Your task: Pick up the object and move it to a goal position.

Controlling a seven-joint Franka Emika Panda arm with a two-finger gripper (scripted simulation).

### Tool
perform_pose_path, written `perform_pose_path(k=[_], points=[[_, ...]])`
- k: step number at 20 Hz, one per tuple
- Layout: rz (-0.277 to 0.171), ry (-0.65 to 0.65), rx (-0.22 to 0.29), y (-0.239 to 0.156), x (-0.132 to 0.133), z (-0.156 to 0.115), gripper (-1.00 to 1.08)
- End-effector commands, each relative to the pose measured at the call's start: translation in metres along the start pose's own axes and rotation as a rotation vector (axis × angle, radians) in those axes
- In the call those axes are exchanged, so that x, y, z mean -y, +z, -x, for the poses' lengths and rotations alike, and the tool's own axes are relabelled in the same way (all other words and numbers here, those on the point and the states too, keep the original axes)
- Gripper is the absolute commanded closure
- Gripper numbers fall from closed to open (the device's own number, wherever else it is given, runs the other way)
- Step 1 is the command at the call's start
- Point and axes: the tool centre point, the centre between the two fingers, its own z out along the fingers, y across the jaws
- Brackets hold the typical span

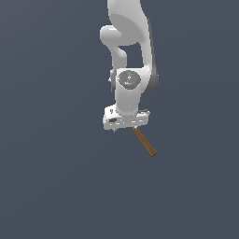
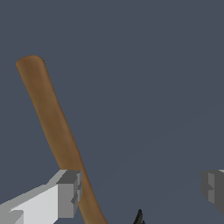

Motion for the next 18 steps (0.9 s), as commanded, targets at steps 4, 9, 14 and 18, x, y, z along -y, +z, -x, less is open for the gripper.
perform_pose_path(k=[4, 9, 14, 18], points=[[0.002, -0.107, -0.018, 0.024, 0.026, 0.015, -0.92], [0.001, -0.180, -0.031, 0.039, 0.044, 0.027, -0.92], [0.000, -0.219, -0.038, 0.046, 0.054, 0.034, -0.92], [-0.001, -0.222, -0.038, 0.047, 0.055, 0.034, -0.92]])
